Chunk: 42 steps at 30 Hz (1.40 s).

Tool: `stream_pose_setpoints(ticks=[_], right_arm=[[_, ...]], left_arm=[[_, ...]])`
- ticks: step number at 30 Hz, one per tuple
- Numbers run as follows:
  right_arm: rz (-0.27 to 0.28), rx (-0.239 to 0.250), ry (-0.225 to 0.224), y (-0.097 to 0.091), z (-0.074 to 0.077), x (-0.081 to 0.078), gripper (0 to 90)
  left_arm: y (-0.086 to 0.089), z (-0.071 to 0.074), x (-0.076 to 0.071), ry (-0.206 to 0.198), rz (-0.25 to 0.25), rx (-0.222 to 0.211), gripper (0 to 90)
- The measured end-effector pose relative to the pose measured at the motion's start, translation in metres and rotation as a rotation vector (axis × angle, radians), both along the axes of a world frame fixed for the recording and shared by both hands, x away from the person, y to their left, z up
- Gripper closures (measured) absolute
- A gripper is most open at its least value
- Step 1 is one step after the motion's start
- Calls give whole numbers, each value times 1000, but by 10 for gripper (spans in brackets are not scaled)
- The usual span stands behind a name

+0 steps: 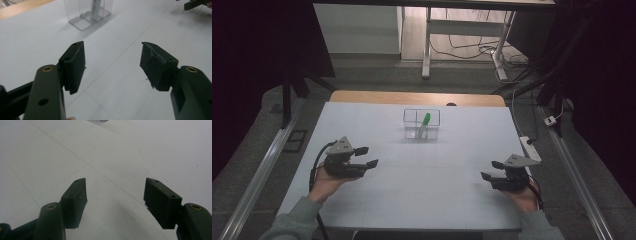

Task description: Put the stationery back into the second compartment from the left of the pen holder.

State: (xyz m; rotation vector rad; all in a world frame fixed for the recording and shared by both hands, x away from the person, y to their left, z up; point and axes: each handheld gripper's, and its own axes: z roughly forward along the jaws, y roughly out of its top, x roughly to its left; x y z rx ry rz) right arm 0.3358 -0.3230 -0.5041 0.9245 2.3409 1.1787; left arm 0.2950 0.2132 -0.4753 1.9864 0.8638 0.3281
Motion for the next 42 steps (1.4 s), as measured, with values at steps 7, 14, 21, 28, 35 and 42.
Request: stream_pose_setpoints(ticks=[7, 14, 21, 28, 35, 42], right_arm=[[6, -7, -7, 1, 0, -1, 346], [17, -3, -11, 2, -2, -1, 344], [28, -5, -17, 3, -2, -1, 342], [36, -9, -24, 6, -1, -2, 343], [41, -17, -18, 7, -1, -2, 342], [44, -22, -20, 7, 0, -4, 339]], left_arm=[[12, -20, -12, 31, 18, -2, 342], [20, -36, -18, 58, 37, -1, 315], [24, -39, -21, 53, 47, 4, 313], [24, -40, -20, 54, 47, 9, 311], [25, -39, -21, 53, 49, 4, 312], [25, -39, -20, 48, 55, 1, 311]])
